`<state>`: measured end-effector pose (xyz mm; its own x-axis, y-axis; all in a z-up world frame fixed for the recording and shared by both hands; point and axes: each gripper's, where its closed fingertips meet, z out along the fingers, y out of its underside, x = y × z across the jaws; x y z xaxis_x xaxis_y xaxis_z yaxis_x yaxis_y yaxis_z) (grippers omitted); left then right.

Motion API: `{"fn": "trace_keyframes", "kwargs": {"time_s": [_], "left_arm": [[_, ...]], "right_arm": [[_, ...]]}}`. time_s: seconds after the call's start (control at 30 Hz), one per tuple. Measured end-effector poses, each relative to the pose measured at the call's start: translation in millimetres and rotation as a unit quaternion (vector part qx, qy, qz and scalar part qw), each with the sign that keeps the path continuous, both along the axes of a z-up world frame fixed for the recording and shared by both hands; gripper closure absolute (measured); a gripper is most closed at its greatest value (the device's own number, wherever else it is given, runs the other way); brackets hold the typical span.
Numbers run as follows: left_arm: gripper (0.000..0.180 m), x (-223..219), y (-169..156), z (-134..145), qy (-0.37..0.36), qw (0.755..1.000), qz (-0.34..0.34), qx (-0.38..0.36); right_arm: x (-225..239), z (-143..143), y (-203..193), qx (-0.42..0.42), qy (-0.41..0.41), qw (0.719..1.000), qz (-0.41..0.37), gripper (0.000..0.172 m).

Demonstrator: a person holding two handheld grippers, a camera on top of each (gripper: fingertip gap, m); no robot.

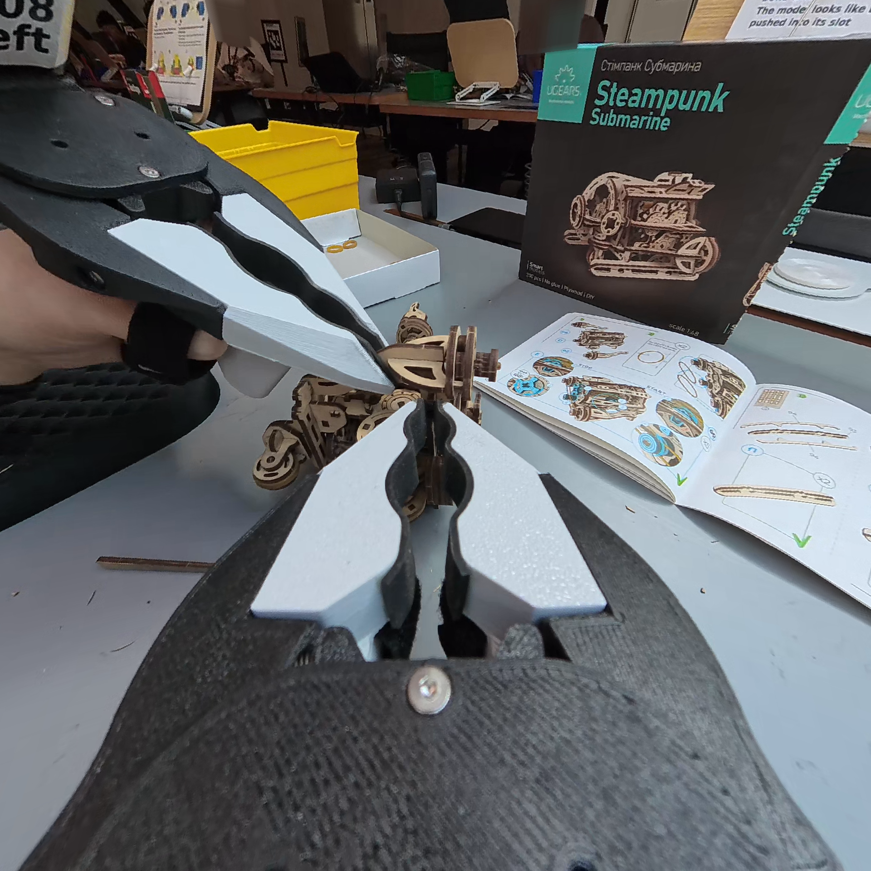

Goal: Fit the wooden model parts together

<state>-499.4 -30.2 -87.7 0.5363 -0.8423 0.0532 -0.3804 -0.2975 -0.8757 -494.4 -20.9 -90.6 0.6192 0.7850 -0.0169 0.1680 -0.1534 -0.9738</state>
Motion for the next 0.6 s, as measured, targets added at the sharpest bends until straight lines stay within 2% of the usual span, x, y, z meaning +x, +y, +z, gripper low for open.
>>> {"fn": "trace_keyframes", "kwargs": {"time_s": [0.2,0.37,0.5,0.6], "left_arm": [[0.177,-1,1,0,0.019,0.999,-0.002,0.035],[0.177,-3,-4,1,-0.012,1.000,-0.009,0.017],[0.175,-7,-7,4,-0.017,1.000,-0.013,0.021],[0.176,-11,-9,5,-0.014,0.999,-0.020,0.028]], "right_arm": [[-1,0,0,0.001,0.004,1.000,0.004,0.169],[-2,0,-5,-0.004,0.015,0.999,0.036,0.168],[7,-3,-10,-0.024,-0.007,0.998,0.061,0.157],[14,-1,-23,-0.041,-0.024,0.990,0.134,0.152]]}}
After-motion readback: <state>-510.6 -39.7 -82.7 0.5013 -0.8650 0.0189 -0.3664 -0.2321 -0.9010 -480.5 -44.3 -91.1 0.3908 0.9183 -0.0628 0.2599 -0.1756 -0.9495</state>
